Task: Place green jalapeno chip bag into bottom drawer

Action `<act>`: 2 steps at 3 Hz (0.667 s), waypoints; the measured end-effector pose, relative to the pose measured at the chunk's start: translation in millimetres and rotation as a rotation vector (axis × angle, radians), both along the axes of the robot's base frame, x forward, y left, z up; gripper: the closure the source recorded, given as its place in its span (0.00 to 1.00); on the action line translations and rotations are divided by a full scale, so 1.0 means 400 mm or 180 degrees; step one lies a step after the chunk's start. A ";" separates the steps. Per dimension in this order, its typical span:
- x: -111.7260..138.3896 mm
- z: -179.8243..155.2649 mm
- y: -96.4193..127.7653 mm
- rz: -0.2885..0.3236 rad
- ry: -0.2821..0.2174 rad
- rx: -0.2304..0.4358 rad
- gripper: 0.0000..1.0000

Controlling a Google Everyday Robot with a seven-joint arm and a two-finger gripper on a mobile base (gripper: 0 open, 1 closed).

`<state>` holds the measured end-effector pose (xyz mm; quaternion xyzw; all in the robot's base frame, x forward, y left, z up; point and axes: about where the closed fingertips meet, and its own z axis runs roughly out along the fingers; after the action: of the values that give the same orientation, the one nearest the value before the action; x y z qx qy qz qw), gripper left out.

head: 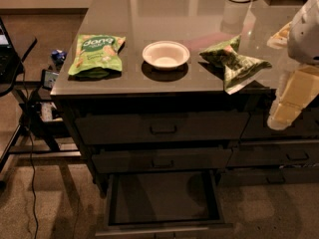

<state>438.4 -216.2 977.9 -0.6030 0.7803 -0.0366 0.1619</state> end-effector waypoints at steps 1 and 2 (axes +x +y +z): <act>0.000 0.000 0.000 -0.0001 0.0000 0.0000 0.00; 0.033 0.006 -0.017 -0.0213 -0.0068 0.0072 0.00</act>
Offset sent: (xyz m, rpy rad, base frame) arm 0.0325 -0.0186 0.0005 0.0562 -0.0309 -0.1652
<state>451.4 -223.0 980.5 -0.5743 0.7986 -0.0396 0.1757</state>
